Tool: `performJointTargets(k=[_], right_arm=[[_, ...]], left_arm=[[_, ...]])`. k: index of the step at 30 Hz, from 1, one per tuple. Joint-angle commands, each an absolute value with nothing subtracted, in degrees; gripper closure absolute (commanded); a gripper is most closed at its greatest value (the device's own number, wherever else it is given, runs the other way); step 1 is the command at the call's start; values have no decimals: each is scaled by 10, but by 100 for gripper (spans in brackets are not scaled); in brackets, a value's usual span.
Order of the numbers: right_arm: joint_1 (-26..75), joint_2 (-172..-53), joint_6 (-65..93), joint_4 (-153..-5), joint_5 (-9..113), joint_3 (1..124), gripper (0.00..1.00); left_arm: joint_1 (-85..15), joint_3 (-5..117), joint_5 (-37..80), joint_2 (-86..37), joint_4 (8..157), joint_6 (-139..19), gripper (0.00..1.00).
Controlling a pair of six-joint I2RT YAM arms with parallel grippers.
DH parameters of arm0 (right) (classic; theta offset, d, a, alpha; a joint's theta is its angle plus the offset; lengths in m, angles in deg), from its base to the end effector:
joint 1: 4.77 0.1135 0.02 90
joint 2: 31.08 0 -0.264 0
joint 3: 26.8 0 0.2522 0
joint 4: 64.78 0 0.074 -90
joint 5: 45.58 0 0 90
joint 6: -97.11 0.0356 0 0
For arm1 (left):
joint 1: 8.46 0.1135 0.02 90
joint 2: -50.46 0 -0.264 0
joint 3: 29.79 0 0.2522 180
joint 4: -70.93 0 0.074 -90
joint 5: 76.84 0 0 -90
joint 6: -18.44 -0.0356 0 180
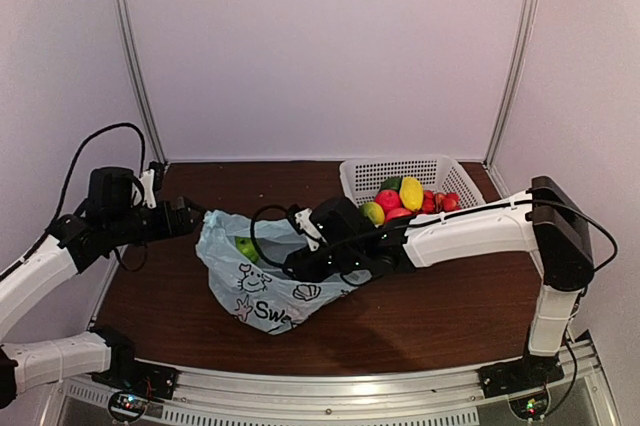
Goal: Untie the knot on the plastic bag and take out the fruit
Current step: Reach into the gripper in the takeout bag.
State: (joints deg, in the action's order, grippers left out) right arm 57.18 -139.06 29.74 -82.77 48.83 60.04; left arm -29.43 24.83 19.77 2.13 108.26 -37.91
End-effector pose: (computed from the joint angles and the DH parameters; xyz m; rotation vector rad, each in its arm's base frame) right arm 0.1959 0.3734 0.2046 -0.8497 2.2476 0.8373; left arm 0.1749 -0.0714 0.2819 -0.1704 2.1794 -0.6788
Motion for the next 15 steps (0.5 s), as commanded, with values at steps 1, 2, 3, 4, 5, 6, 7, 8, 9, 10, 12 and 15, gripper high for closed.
performJointTargets(k=[1,2,3,4,5,6,7,8,9,10,12,15], right_arm=[[569,-1379,322,-787,498,603,37],[570,-1381,325,-787,496,606,37],[569,-1385,327,-773,495,609,36],[569,-1388,328,-771,495,614,35],[569,-1392,329,-770,497,618,34],[569,-1396,330,-769,498,622,34],[570,-1400,330,-770,499,626,33],[570,-1404,331,-769,500,631,33],[569,-1406,330,-769,500,634,33],[570,-1410,331,-768,499,636,32],[569,-1415,331,-766,500,641,31],[569,-1422,330,-769,503,647,30]], left_arm=[[-253,189,330,-33,923,-369,3],[-253,183,342,-54,908,-370,2],[-252,179,355,-70,894,-370,3],[-252,174,368,-84,882,-370,3],[-252,170,380,-95,866,-370,3],[-252,166,392,-105,857,-370,3],[-252,161,400,-115,852,-371,3],[-252,159,407,-124,851,-372,3],[-252,156,412,-133,837,-373,2],[-252,152,417,-141,827,-373,2],[-252,144,428,-159,811,-371,3],[-252,137,440,-188,791,-369,3]])
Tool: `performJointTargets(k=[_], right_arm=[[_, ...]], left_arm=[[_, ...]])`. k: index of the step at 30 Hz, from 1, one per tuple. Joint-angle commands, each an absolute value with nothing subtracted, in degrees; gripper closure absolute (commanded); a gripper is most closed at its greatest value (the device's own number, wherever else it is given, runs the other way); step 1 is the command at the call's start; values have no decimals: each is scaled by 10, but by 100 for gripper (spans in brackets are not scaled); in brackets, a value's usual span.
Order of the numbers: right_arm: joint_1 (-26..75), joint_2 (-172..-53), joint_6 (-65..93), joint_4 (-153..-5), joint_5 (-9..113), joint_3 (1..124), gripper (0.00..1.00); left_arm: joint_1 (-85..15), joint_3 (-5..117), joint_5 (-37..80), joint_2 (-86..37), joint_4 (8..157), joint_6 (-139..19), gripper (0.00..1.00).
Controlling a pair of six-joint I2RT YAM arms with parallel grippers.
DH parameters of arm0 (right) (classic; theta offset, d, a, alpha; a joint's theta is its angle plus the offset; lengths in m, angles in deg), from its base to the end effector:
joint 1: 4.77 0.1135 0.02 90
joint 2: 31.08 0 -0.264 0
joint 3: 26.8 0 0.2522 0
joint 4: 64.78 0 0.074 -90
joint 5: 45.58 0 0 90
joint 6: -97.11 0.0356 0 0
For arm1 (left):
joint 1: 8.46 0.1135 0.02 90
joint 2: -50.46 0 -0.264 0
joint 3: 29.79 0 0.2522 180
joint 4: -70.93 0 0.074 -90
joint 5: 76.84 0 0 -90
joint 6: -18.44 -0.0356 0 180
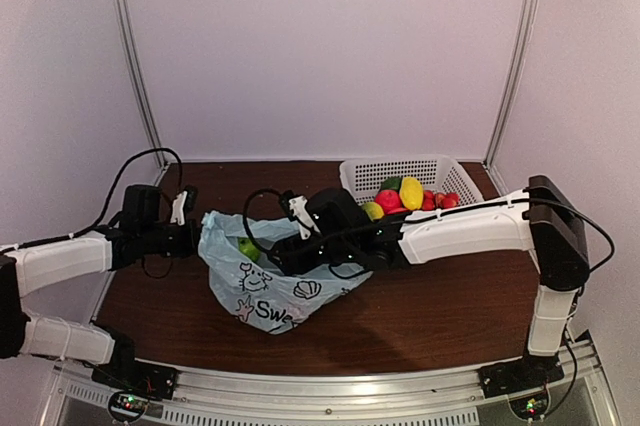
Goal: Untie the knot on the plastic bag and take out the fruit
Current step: Reach into the gripper in the takeout bag, then adjust the takeout bag at the center of the board.
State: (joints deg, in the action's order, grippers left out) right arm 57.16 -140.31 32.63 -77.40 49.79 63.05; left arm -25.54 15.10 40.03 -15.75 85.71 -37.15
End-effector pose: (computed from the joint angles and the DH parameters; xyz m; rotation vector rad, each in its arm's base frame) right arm 0.2030 0.3878 0.2211 -0.7735 2.1609 0.9568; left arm 0.2189 -0.0841 0.2011 -0.0702 2.3091 -0.9999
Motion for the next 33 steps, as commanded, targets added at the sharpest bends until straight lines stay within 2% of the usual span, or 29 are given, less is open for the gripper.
performJointTargets(k=[1,11,12,14,17,24,31,33], right_arm=[[569,-1424,331,-769,504,649,30],[569,-1436,331,-775,506,660,27],[569,-1438,330,-776,506,663,27],[570,-1438,330,-776,503,664,27],[569,-1438,332,-775,498,665,27],[569,-1427,347,-753,482,644,26],[570,-1395,351,-746,459,599,22],[569,-1375,357,-736,454,569,19]], left_arm=[[-252,136,442,-197,786,-369,3],[-254,125,483,-280,708,-361,3],[-255,124,485,-288,701,-360,5],[-260,124,502,-306,679,-358,14],[-274,124,516,-327,652,-350,34],[-308,124,527,-357,625,-339,74],[-355,111,536,-353,598,-307,100],[-360,105,535,-338,598,-296,100]])
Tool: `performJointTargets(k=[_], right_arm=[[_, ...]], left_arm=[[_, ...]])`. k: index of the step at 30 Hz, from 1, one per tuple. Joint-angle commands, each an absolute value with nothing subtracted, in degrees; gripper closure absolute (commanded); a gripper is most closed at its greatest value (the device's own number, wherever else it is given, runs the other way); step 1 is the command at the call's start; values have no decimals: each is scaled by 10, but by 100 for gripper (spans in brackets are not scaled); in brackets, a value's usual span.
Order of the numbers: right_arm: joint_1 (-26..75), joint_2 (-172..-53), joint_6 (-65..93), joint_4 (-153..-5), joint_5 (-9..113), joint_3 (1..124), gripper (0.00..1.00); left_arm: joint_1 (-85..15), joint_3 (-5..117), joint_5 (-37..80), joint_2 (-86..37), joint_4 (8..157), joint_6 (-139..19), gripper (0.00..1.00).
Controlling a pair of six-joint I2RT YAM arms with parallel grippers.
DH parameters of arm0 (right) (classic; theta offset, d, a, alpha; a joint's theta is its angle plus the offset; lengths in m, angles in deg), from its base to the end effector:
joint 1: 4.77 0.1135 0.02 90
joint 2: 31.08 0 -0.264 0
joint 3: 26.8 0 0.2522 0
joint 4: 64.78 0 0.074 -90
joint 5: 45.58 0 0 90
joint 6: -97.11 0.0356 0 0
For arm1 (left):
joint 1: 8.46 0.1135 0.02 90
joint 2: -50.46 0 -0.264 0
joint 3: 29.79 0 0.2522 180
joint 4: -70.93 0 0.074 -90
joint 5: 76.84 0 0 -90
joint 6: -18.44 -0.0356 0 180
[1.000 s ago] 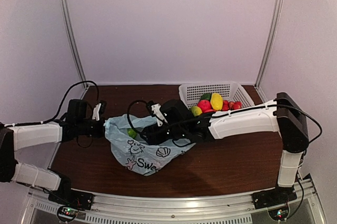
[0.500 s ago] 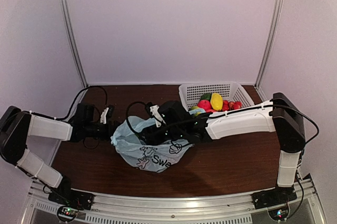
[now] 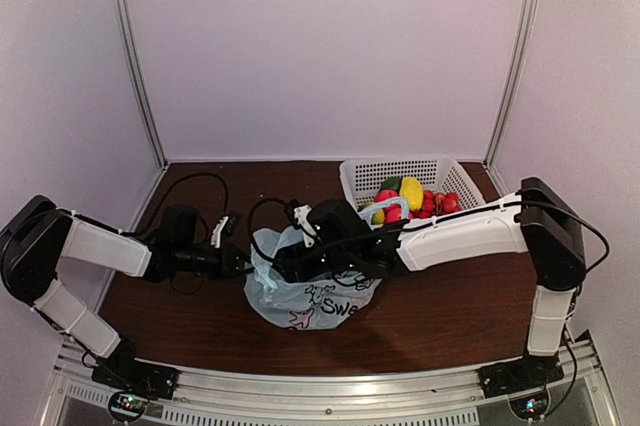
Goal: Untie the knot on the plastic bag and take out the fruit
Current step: Adjust the takeout bag at the center of the board.
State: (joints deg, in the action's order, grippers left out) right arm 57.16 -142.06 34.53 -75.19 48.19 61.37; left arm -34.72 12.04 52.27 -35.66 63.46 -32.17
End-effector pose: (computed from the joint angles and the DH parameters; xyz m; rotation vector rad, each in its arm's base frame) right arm 0.2043 0.3881 0.2022 -0.7256 2.1974 0.9334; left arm 0.2268 -0.1370 0.1399 0.1474 2.3980 -1.3479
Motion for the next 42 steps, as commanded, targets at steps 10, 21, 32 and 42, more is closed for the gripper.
performJointTargets(k=[10,21,32,42], right_arm=[[571,-1284,392,-659,471,469,12],[569,-1214,366,-694,397,406,9],[568,-1249,373,-641,450,400,8],[568,-1303,360,-630,491,440,7]], left_arm=[[-406,105,483,-244,672,-279,100],[-490,49,368,-94,715,-225,100],[-483,106,331,-121,782,-273,73],[-465,135,328,-224,751,-319,45]])
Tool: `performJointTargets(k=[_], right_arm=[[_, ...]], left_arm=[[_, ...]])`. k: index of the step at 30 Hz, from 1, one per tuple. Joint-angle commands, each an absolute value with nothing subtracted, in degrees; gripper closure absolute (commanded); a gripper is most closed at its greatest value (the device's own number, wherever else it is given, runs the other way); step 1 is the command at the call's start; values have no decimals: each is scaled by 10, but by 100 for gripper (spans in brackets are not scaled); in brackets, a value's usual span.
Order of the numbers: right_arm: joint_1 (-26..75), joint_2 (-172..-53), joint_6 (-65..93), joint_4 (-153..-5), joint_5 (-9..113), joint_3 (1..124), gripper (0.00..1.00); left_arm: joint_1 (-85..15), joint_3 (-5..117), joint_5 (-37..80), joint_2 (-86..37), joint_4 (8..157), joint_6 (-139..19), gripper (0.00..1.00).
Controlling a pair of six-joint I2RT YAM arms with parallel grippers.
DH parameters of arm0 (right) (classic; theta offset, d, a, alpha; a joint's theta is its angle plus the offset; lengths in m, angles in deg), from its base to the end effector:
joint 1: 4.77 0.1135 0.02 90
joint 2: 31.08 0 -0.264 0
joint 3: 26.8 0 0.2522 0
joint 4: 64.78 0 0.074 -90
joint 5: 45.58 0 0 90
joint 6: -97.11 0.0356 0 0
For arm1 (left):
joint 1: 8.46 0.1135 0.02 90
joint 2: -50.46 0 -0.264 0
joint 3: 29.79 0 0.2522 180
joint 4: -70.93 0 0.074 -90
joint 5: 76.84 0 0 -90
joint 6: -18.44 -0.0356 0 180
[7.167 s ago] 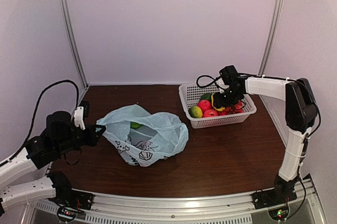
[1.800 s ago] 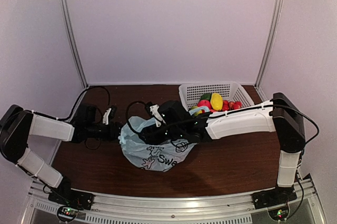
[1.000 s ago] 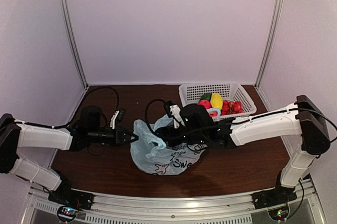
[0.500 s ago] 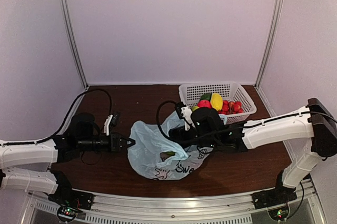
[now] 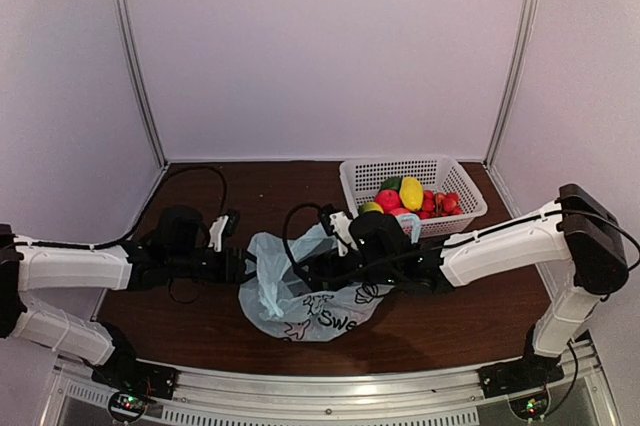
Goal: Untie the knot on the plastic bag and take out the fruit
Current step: Adjust the takeout bag at the center of the board.
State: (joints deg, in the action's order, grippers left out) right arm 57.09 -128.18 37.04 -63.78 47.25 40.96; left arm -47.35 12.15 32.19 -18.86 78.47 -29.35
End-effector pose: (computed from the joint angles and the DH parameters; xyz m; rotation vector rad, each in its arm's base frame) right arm 0.1724 0.3261 0.1999 -0.6458 2.1377 0.9953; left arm 0.1787 -0.1591 0.1829 0.1390 2.3845 -1.1097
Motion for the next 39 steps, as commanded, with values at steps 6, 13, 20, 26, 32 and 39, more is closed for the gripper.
performJointTargets(k=[6,13,20,26,32,39], right_arm=[[568,-1348,363,-621,514,477,7],[568,-1398,371,-620,544,515,8],[570,-1433,378,-616,563,533,13],[572,-1448,382,-615,554,537,21],[553,-1397,377,-646,472,492,27],[537,-1407,358,-681,464,499,37]], left_arm=[[-465,144,332,-256,755,-328,70],[-465,131,323,-265,756,-326,91],[-465,123,321,-284,738,-321,100],[-464,124,302,-300,744,-333,100],[-460,112,285,-302,755,-337,100],[-459,107,286,-308,747,-335,100]])
